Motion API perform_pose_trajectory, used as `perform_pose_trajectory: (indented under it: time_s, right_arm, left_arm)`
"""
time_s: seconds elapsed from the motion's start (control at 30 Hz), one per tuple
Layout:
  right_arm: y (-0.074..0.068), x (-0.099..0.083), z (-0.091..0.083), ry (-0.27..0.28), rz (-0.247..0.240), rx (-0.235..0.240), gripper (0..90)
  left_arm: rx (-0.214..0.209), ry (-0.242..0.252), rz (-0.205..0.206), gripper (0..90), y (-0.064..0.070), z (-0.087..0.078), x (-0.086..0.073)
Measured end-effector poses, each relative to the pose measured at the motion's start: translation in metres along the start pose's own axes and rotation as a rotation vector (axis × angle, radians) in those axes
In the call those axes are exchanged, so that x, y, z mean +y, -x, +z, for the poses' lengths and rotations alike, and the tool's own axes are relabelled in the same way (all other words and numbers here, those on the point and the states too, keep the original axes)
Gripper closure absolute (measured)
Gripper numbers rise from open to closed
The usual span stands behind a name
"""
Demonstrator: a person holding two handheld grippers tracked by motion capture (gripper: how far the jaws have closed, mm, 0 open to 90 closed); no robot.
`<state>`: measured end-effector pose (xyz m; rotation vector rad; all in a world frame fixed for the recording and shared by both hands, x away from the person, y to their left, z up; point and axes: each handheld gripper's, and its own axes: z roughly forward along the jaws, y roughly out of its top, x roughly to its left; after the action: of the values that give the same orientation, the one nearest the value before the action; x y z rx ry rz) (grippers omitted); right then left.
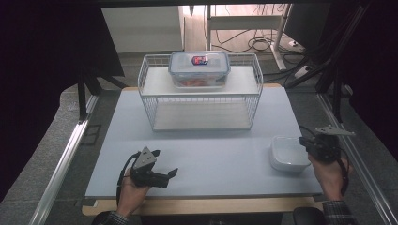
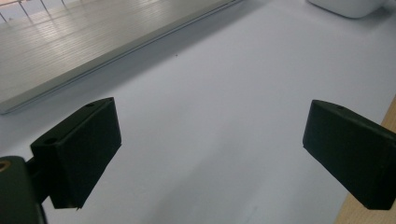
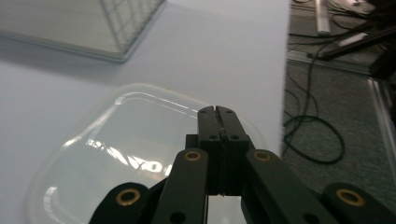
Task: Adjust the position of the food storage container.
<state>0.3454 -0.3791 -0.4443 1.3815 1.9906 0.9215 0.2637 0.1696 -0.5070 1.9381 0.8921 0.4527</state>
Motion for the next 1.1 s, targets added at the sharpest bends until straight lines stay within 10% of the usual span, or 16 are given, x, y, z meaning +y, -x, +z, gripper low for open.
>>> perform_pose_trajectory:
  time_s: [0.53,1.1]
  right_arm:
    - [0.024,-0.018,0.006,-0.101,0.031,-0.066,89.9]
    - [-0.018,-0.009,0.021,-0.100,-0.022,0.094,89.7]
  left_arm:
    - [0.003,-0.017,0.017,3.9,0.002,0.002,0.000]
    - [0.000,-0.026,0.029,3.8,0.004,0.004,0.000]
